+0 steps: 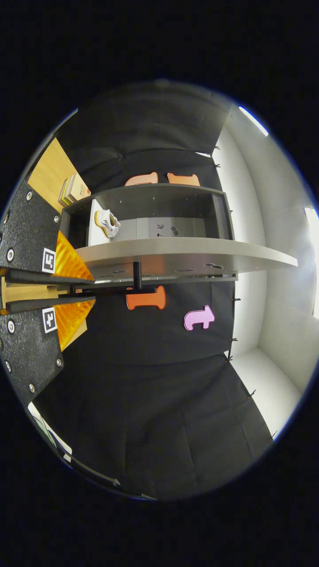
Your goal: Open the shoe cabinet door, grab the shoes and put them into the shoe cabinet, then close the shoe cabinet door.
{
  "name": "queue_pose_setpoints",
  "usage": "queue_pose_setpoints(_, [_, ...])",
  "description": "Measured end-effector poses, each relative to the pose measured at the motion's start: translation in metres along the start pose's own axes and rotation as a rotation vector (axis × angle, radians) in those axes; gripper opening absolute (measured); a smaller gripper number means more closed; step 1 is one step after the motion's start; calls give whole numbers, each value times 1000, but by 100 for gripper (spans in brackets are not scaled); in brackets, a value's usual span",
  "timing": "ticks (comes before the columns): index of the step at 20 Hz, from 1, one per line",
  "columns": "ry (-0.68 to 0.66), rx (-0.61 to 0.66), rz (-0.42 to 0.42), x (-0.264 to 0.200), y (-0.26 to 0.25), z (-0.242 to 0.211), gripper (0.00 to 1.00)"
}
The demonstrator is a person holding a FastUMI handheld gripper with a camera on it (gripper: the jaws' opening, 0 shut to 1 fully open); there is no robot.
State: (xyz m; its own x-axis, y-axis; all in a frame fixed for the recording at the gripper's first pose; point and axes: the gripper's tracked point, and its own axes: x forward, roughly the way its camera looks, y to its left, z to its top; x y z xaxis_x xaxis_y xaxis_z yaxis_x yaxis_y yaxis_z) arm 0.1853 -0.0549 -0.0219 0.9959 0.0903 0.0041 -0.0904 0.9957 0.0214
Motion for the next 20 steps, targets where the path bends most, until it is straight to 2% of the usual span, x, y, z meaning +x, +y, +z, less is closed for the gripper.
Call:
queue_pose_setpoints(4, [1, -15, -26, -11, -3, 0, 7])
queue_pose_setpoints(6, [5, -29, -52, -16, -8, -2, 7])
queue_pose_setpoints(10, [-3, -12, -61, -28, 16, -9, 8])
queue_pose_setpoints(12, [36, 7, -8, -31, 45, -24, 15])
queue_pose_setpoints(15, [88, 9, -15, -37, 65, -47, 20])
queue_pose_setpoints(18, [136, 21, 7, -40, 97, -76, 36])
queue_pose_setpoints(20, [170, 16, 34, -41, 119, -97, 40])
